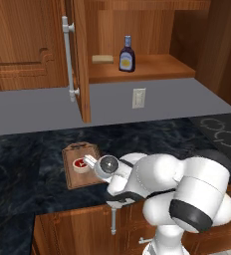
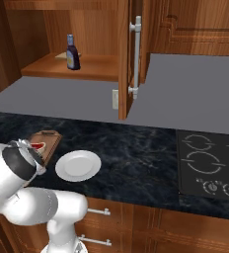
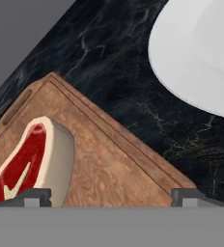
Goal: Pick the steak from the plate and place it on the cutting board. Then pick the condiment bottle from the cabinet and place it next to the cutting board.
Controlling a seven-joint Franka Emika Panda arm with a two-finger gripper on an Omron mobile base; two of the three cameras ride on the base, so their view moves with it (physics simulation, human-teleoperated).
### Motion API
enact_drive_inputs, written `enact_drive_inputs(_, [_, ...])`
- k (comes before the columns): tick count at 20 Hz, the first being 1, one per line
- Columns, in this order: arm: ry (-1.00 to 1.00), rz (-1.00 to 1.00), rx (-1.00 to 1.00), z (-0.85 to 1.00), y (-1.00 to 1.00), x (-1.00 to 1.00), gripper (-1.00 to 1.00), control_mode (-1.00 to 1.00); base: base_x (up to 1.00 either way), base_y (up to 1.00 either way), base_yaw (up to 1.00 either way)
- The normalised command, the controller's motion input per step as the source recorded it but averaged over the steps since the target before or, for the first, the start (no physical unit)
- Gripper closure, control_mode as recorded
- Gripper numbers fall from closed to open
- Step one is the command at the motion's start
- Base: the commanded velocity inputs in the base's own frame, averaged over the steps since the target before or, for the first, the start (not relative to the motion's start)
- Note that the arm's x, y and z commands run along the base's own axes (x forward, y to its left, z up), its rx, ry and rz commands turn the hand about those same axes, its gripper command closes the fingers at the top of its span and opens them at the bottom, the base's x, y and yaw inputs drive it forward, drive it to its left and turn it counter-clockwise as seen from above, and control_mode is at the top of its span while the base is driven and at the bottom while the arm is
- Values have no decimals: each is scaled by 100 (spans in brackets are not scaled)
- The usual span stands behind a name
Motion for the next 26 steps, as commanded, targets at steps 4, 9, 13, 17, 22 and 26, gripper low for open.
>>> enact_drive_inputs(4, [0, -1, 1, 38, -18, -6, -100, -100, 0, 0, 0])
enact_drive_inputs(9, [0, -2, 3, 35, -18, -10, -100, -100, 0, 0, 0])
enact_drive_inputs(13, [0, -2, 3, 31, -14, -14, -100, -100, 0, 0, 0])
enact_drive_inputs(17, [0, -4, 4, 26, -12, -13, -100, -100, 0, 0, 0])
enact_drive_inputs(22, [0, -5, 5, 26, -14, -11, -100, -100, 0, 0, 0])
enact_drive_inputs(26, [0, -5, 5, 23, -16, -8, -100, -100, 0, 0, 0])
